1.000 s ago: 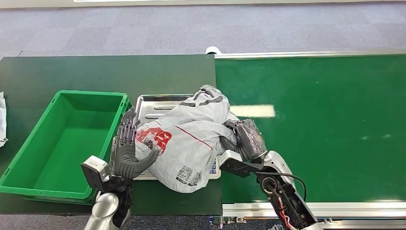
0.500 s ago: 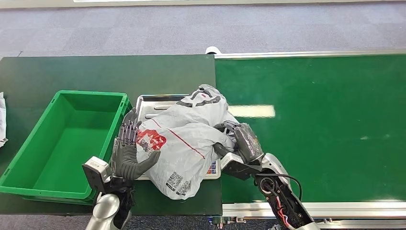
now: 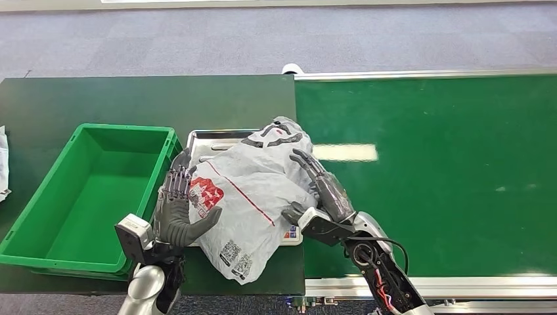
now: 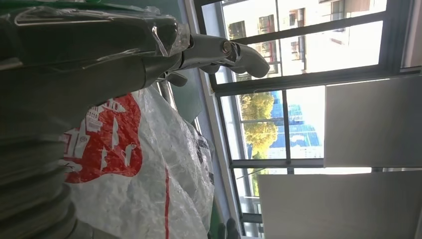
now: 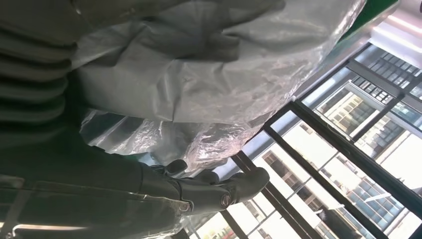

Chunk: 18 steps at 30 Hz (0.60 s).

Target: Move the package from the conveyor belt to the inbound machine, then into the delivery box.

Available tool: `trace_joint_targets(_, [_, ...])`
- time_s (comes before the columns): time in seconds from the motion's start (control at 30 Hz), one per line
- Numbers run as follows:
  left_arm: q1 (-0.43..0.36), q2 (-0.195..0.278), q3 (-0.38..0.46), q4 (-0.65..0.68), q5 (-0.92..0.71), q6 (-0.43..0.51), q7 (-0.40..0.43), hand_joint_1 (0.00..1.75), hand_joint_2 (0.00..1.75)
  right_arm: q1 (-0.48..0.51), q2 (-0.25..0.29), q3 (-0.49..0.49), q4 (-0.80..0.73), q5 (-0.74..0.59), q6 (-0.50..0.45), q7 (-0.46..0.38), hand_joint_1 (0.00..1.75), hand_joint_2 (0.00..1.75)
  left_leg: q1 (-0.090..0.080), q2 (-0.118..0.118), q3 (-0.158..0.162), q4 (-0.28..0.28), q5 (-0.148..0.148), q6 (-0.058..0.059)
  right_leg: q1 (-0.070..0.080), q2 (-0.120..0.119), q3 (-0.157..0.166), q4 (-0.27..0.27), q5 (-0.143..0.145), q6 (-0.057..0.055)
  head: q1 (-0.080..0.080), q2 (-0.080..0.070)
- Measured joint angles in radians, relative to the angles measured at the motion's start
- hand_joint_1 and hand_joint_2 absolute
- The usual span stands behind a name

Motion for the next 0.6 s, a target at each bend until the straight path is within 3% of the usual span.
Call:
trace_joint_targets(0.07, [0.000, 0.000, 0.000, 0.000, 0.000, 0.000, 0.000, 0.00, 1.75, 0.007, 0.001, -0.005, -0.001, -0.028, 0.020, -0.001, 0.00, 1.75, 0.000, 0.000, 0.000, 0.000, 0.000, 0.000, 0.000, 0.000, 0.000, 0.000, 0.000, 0.000, 0.000, 0.000])
trace_joint_targets(0.4, [0.000, 0.001, 0.000, 0.001, -0.015, -0.013, 0.040, 0.00, 1.75, 0.070, 0.000, -0.069, -0.087, -0.155, 0.109, -0.018, 0.00, 1.75, 0.000, 0.000, 0.000, 0.000, 0.000, 0.000, 0.000, 0.000, 0.000, 0.000, 0.000, 0.000, 0.000, 0.000])
trace_joint_targets(0.6, [-0.003, 0.011, -0.036, 0.021, -0.172, -0.041, 0.086, 0.00, 1.75, 0.112, -0.002, -0.107, -0.148, -0.175, 0.136, -0.021, 0.00, 1.75, 0.000, 0.000, 0.000, 0.000, 0.000, 0.000, 0.000, 0.000, 0.000, 0.000, 0.000, 0.000, 0.000, 0.000])
